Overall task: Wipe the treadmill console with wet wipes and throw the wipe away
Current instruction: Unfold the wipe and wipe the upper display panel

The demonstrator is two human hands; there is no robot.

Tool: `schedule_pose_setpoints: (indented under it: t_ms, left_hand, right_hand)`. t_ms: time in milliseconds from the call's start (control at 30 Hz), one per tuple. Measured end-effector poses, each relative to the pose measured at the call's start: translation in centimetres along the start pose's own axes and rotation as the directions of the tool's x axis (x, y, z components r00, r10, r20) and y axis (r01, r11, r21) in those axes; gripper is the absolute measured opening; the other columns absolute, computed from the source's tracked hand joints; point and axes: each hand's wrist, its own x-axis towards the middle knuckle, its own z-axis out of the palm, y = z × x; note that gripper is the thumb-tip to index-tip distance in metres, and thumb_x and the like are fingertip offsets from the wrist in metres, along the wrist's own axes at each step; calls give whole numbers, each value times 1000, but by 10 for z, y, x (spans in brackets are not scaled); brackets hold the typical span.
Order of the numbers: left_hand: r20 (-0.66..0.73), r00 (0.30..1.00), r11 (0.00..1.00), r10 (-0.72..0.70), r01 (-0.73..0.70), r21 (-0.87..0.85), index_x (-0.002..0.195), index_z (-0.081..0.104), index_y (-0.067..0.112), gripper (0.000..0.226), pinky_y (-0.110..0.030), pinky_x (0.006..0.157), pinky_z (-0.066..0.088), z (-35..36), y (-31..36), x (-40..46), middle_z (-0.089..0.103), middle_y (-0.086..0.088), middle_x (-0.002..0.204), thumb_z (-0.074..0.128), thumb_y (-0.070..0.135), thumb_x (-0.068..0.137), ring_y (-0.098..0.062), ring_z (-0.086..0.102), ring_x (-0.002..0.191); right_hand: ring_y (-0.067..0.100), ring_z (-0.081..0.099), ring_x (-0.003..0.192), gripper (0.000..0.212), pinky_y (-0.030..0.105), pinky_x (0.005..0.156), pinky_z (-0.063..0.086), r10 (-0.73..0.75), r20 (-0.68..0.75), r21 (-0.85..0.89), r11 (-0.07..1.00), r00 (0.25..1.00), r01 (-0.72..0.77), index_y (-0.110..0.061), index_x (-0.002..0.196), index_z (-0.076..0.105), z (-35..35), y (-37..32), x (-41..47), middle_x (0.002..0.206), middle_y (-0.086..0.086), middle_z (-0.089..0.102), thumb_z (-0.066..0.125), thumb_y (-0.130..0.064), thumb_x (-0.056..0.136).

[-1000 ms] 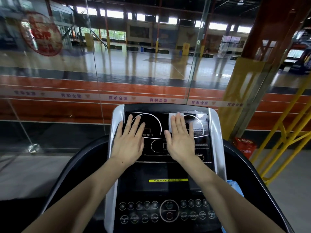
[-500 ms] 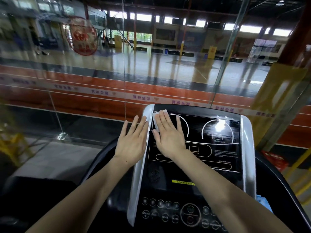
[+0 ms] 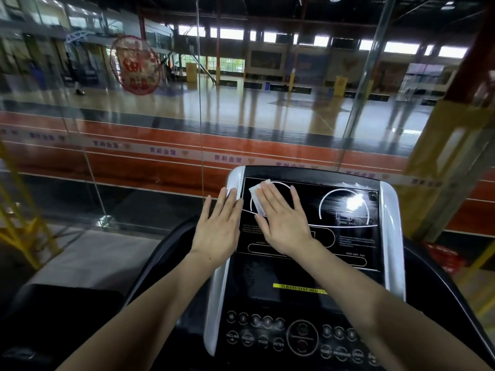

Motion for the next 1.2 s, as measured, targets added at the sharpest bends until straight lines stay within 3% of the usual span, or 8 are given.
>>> schedule_pose_setpoints:
  t_ms: [433,633,900,1200]
  left_hand:
    - [-32,991,986,126,-129,-101,163,26,17,62,-56,129,5,-2,83,35,10,-11,173,40,31,105,-31,-3,160]
    - [-34,980,974,196,-199,-107,163,23,17,61,-56,129,6,-4,117,42,7,-11,174,37,35,106,-33,-4,160]
    - [-47,973,966,227,-231,-119,163,26,18,60,-56,129,6,-7,130,41,8,-10,174,38,35,106,-33,-1,161]
    - [-44,983,978,179,-183,-99,161,33,18,61,-56,129,10,1,94,30,18,-10,172,47,34,103,-33,4,160]
  right_hand:
    - [12,-15,160,74,54,130,-6,300,25,-55,953,954,-298,-17,167,-4,-13,111,-78,175,1,-12,11,-58,107]
    - [15,-15,161,79,55,129,-8,428,45,-162,895,903,-416,-13,167,-2,-20,141,-103,175,4,-11,8,-63,106]
    - [15,-15,161,80,51,129,-12,511,46,-119,856,858,-504,-11,166,-3,-15,130,-124,175,6,-10,6,-63,106]
    - [19,-24,159,82,49,129,-12,538,63,13,842,841,-539,-12,164,-13,-9,92,-105,173,7,-21,0,-65,103]
